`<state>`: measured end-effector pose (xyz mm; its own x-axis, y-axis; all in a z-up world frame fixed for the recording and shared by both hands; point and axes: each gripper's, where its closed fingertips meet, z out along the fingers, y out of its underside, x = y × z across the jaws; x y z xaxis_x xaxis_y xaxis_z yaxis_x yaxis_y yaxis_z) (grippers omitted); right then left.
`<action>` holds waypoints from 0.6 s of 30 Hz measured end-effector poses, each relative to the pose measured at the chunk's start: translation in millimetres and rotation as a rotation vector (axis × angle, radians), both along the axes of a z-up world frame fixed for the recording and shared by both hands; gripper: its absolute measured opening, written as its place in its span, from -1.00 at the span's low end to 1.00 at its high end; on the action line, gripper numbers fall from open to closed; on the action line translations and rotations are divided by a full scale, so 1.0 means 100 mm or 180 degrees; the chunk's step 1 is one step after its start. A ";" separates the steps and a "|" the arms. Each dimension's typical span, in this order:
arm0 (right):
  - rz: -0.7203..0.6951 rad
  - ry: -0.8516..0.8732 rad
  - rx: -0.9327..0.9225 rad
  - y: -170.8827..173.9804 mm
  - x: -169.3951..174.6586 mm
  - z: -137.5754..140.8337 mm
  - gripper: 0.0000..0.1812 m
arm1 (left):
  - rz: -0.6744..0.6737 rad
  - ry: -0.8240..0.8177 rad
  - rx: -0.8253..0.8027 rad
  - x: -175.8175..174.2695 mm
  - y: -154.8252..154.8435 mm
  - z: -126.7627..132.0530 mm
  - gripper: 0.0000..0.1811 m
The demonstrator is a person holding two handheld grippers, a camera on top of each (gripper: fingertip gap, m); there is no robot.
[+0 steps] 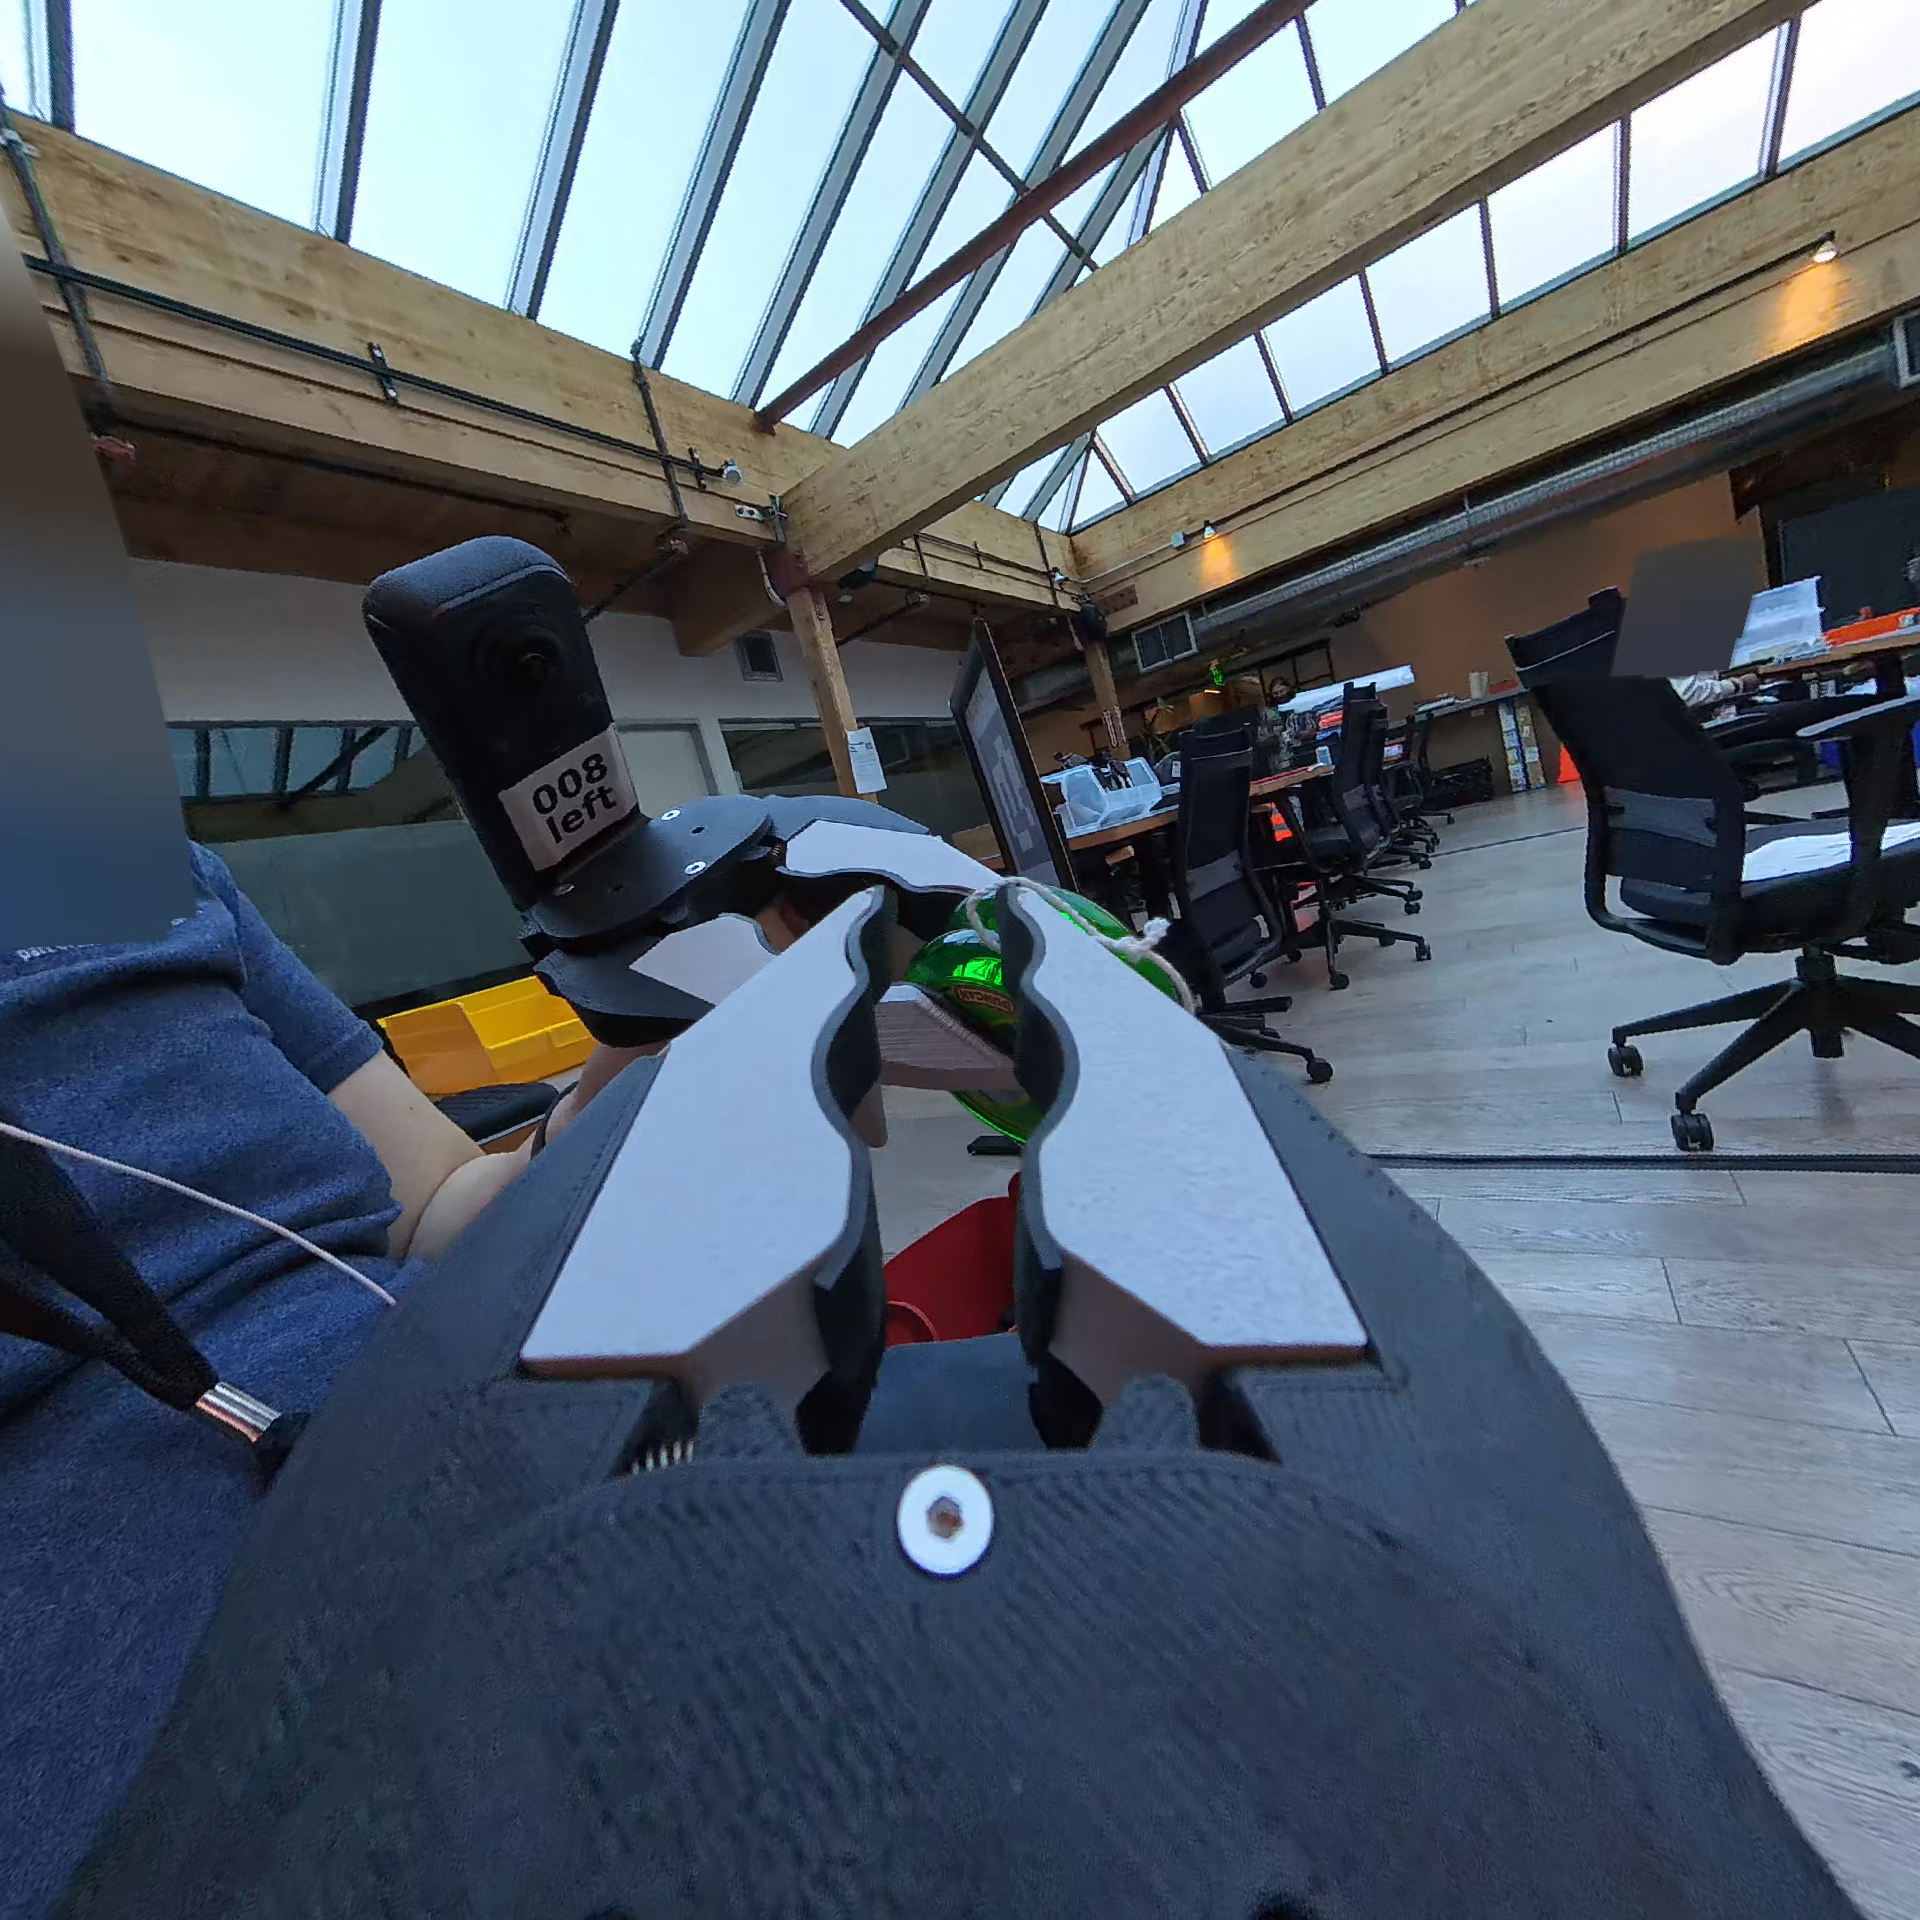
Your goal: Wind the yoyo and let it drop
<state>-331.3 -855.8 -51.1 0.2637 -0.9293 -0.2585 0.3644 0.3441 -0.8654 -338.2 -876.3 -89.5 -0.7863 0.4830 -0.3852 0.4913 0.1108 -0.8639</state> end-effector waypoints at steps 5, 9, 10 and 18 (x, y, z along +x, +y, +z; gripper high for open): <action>-0.0115 0.0127 0.0041 -0.06 0.03 -0.05 -0.89 | 0.0053 -0.0007 0.0033 0.02 -0.01 -0.03 -0.69; -0.0044 0.0106 0.0287 -0.11 0.02 -0.08 -1.00 | 0.0006 0.0056 0.0066 -0.02 -0.02 -0.05 -0.69; 0.0067 0.0046 0.0408 -0.12 0.00 -0.06 -1.00 | -0.0008 0.0116 0.0077 -0.03 -0.02 -0.05 -0.69; 0.0839 -0.0437 0.0978 -0.15 -0.14 0.33 -1.00 | 0.0237 0.0272 0.0171 0.18 -0.28 -0.08 -0.69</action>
